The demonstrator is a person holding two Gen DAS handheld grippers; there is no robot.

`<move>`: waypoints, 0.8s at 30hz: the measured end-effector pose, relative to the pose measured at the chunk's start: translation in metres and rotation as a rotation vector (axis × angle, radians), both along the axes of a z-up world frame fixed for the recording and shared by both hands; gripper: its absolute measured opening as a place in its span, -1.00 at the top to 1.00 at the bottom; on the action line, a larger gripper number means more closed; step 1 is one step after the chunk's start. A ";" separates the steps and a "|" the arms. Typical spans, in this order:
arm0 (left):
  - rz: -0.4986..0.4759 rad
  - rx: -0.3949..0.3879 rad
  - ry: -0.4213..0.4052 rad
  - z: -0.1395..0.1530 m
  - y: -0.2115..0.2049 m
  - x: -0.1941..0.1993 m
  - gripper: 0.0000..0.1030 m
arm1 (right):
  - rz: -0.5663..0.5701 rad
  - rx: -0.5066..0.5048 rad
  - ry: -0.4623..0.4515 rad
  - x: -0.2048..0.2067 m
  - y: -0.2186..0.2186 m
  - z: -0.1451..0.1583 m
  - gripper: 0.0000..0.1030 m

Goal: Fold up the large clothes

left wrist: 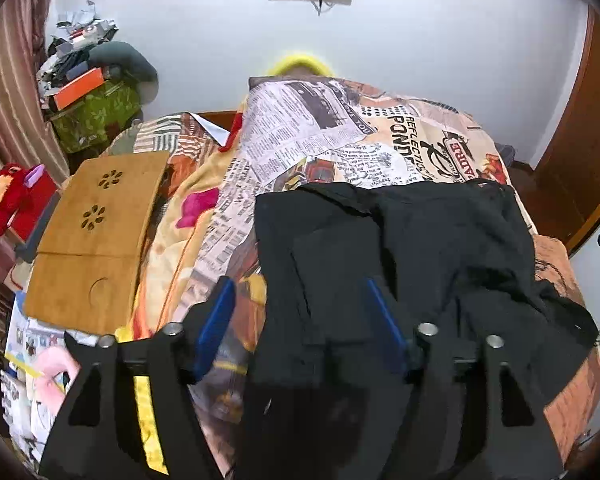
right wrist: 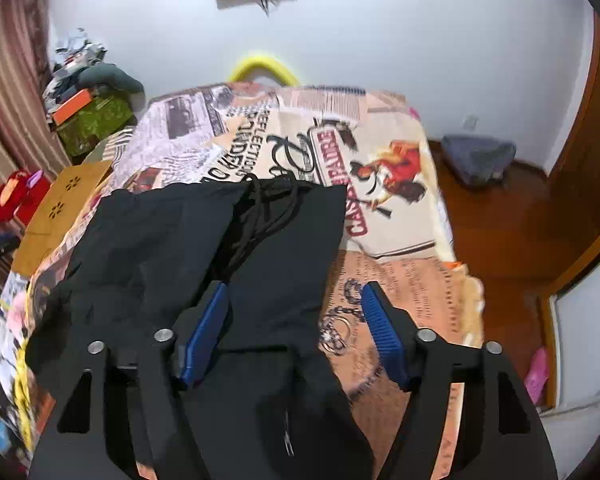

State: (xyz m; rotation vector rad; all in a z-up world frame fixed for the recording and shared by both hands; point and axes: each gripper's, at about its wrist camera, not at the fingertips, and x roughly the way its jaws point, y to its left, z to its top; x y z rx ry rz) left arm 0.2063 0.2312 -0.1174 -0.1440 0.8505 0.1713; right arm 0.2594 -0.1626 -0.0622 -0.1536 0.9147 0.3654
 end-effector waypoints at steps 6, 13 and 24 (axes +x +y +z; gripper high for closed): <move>0.032 -0.010 0.005 -0.005 0.012 -0.045 -0.60 | 0.008 0.012 0.002 -0.032 -0.015 0.003 -0.30; 0.099 -0.184 0.110 -0.055 0.043 -0.084 -0.60 | -0.031 -0.009 0.068 -0.048 -0.032 -0.023 -0.30; 0.171 -0.418 0.295 -0.163 0.056 -0.120 -0.59 | -0.072 -0.043 0.263 -0.048 -0.050 -0.093 -0.31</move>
